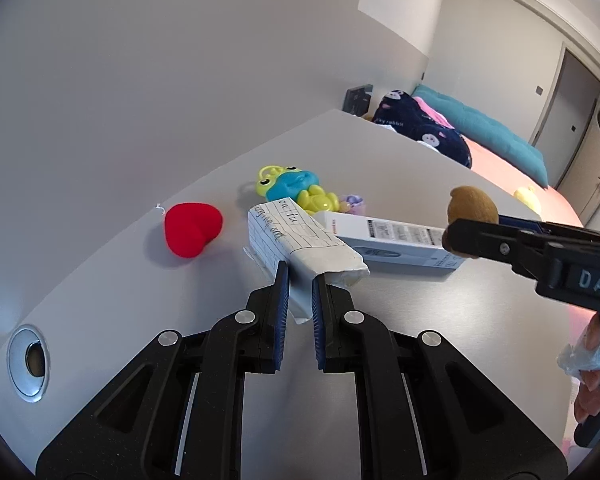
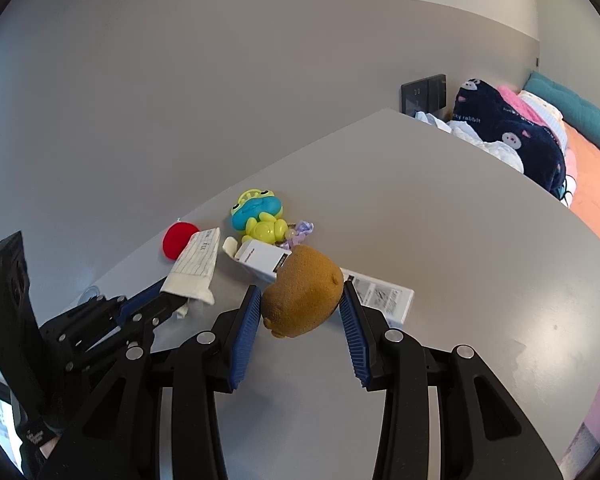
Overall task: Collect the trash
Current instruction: 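Carry the paper slip and brown plush with both tools over the trash bag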
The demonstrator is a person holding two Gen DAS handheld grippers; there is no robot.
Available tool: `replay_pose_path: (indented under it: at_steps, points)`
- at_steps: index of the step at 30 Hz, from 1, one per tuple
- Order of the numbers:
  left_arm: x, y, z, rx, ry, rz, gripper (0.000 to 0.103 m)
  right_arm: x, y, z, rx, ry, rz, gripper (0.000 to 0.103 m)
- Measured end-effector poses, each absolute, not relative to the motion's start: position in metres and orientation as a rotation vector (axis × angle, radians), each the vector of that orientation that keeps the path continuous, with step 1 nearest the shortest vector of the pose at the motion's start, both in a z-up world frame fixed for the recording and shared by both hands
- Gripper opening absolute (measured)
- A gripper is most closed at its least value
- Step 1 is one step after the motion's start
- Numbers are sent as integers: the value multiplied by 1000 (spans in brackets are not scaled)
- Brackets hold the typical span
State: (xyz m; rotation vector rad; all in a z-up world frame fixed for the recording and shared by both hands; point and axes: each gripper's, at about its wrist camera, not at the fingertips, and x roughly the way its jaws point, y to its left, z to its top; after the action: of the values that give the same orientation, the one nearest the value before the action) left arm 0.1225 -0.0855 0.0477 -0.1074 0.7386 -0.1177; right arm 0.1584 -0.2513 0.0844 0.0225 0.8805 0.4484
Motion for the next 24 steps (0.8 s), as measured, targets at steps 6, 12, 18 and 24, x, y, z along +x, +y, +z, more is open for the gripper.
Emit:
replay_pose_path:
  at_steps: [6,12,18,24]
  points:
    - [116,-100,58,-91,736,-130,10,143,-269,95,49,863,454,42]
    - [107,-126,70,-59,729,-154,10,124,-296,107,91,839,447,42]
    - [96,-163,75,-30,724,-189,10,106,-329,113,121,820,426,42]
    - [87,-203,81,8,717,-242,10,87,-371,115,166,798,387,42]
